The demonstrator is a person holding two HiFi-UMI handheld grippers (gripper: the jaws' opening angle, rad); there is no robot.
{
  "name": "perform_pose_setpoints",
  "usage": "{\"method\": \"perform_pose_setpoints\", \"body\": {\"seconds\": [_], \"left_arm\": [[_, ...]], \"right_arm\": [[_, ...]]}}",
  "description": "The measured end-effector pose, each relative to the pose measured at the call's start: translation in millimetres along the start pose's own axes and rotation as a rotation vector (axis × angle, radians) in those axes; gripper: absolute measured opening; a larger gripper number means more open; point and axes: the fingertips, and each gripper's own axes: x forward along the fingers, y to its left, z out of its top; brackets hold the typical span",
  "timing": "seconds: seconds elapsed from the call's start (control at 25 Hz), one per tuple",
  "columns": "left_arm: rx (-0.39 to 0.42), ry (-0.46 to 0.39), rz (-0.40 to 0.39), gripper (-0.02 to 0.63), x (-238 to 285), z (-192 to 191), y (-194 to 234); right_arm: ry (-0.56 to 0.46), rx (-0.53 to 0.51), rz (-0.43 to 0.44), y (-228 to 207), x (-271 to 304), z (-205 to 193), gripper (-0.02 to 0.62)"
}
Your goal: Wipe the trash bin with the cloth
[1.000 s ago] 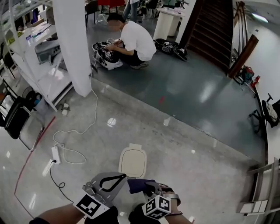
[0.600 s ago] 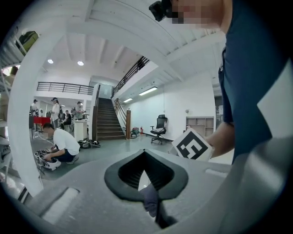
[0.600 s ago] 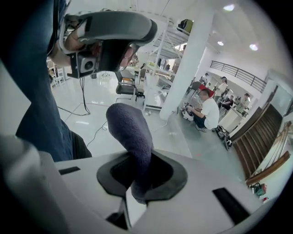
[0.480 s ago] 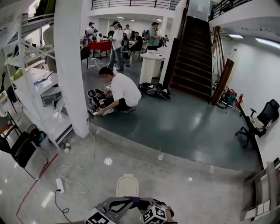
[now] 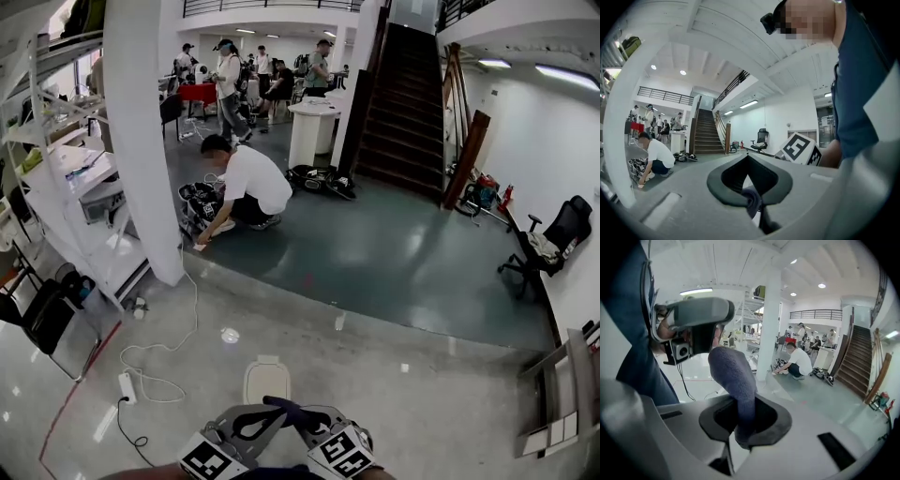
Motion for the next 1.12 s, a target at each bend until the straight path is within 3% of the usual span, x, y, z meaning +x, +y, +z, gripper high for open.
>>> {"method": "perform_pose_setpoints", "body": {"seconds": [0.28, 0.44, 1.12], "left_arm": [[-0.013, -0.070, 0.005, -0.003, -0.6, 26.6, -25.3], [-0.025, -0.069, 0.001, -0.003, -0.5, 26.2, -31.5], [0.023, -0.060, 0.002, -0.003, -6.2, 30.7, -35.2]], "right_arm": [[-0.288, 0.179, -0.021, -2.1, -46.7, 43.2, 0.052], [-0.402, 0.198, -0.028, 2.0, -64.9, 57.0, 0.052], [-0.442, 0.202, -0.033, 10.5, -74.3, 64.7, 0.052]]}}
